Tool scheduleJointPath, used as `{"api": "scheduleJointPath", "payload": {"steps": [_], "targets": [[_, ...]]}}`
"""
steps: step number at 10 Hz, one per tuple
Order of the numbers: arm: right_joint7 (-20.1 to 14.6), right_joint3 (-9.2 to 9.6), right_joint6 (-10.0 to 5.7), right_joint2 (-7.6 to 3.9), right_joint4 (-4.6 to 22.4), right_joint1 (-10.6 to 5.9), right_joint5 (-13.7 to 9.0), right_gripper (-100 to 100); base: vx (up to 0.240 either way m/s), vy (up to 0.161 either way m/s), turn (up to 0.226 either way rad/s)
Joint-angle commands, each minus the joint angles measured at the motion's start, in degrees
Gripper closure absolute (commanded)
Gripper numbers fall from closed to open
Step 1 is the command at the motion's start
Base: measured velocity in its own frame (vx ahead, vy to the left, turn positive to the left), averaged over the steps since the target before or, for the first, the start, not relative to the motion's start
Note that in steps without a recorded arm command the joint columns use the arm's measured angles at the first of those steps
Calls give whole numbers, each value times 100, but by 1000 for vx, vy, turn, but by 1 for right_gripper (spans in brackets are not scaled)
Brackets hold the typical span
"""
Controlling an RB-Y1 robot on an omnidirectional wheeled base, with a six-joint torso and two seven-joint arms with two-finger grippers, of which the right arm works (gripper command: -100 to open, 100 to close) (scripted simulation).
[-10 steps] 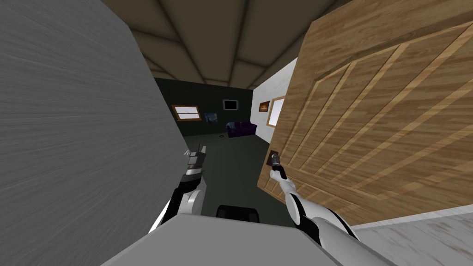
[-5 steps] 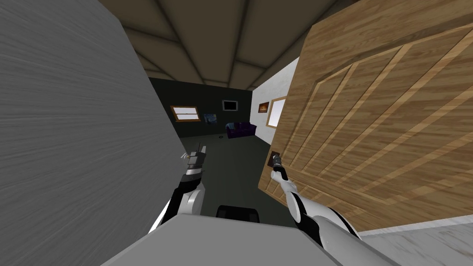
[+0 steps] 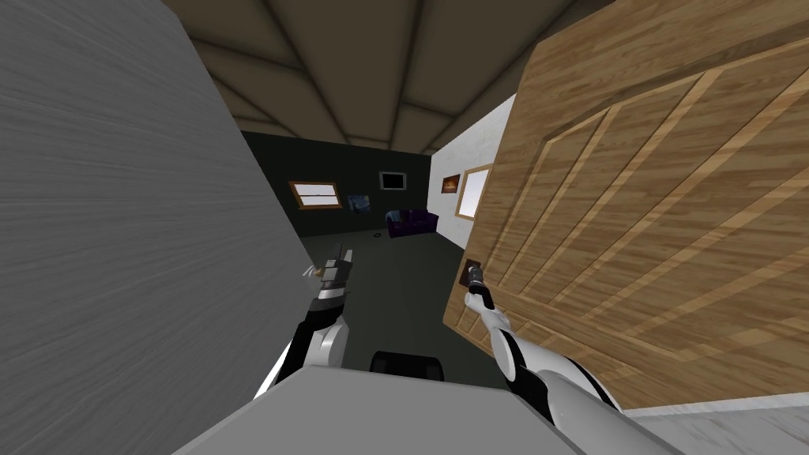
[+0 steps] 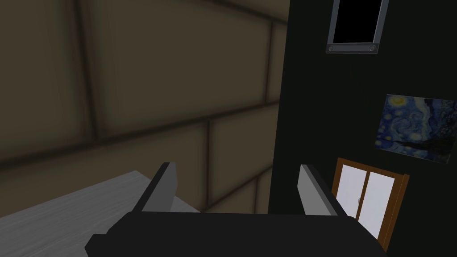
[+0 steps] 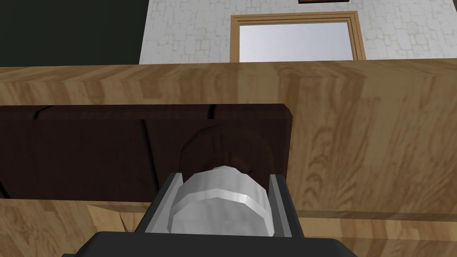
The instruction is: Push the door open
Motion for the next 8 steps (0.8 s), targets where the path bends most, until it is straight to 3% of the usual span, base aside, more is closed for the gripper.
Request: {"api": "scheduleJointPath", "payload": {"steps": [1,2,8], "targets": [[38,-40,59,-3,-183,42,-16,100,70,19,-26],[92,-156,45,-59,-161,69,-70,100,153,27,-31],[187,-359,19,-159,-124,118,-165,100,135,21,-33]]}}
